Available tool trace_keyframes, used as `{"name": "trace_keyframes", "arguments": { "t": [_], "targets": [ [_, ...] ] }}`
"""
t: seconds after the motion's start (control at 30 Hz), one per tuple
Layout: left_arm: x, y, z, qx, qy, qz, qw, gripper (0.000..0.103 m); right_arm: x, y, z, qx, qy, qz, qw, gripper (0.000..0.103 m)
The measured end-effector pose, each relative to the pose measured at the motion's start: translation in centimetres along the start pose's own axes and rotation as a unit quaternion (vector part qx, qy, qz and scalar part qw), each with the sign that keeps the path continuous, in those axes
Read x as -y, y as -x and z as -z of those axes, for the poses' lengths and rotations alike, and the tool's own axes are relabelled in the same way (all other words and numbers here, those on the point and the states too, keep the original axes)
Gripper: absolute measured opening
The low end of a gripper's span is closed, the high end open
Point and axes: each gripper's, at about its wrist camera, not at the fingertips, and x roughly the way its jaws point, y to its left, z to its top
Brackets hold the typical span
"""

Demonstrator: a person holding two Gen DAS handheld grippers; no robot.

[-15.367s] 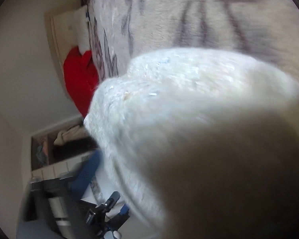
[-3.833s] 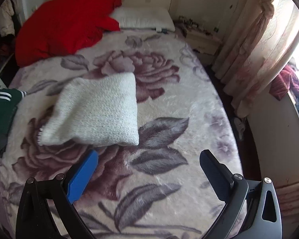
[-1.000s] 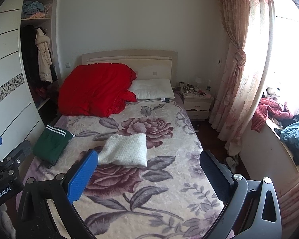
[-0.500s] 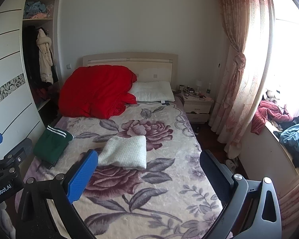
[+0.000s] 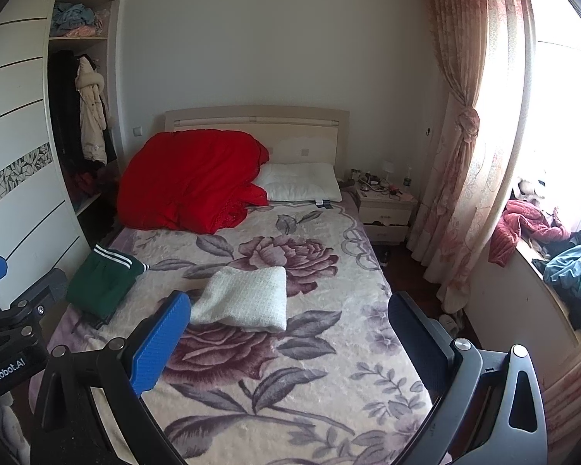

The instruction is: Fold large clothes

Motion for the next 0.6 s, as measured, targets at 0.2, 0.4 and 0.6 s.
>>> {"name": "trace_keyframes", "arguments": {
  "t": [0.2,0.4,0.6],
  "targets": [
    [0.08,0.03,-0.01,0.000,-0.001,-0.001,1.0000,0.103,-0.28,0.25,0.21,-0.001,-0.001,0.001,1.000,0.103],
    [-0.05,0.24,0.01,0.002,0.001,-0.002,1.0000,0.103,-0.31,0.33,0.31,-0.001,-0.003,0.001,1.000,0.103],
    [-0.05,0.28,0.07,0.003,0.000,-0.002,1.0000,0.103,-0.32,0.15,0.25,-0.001,-0.002,0.001,1.000,0.103]
  ]
}}
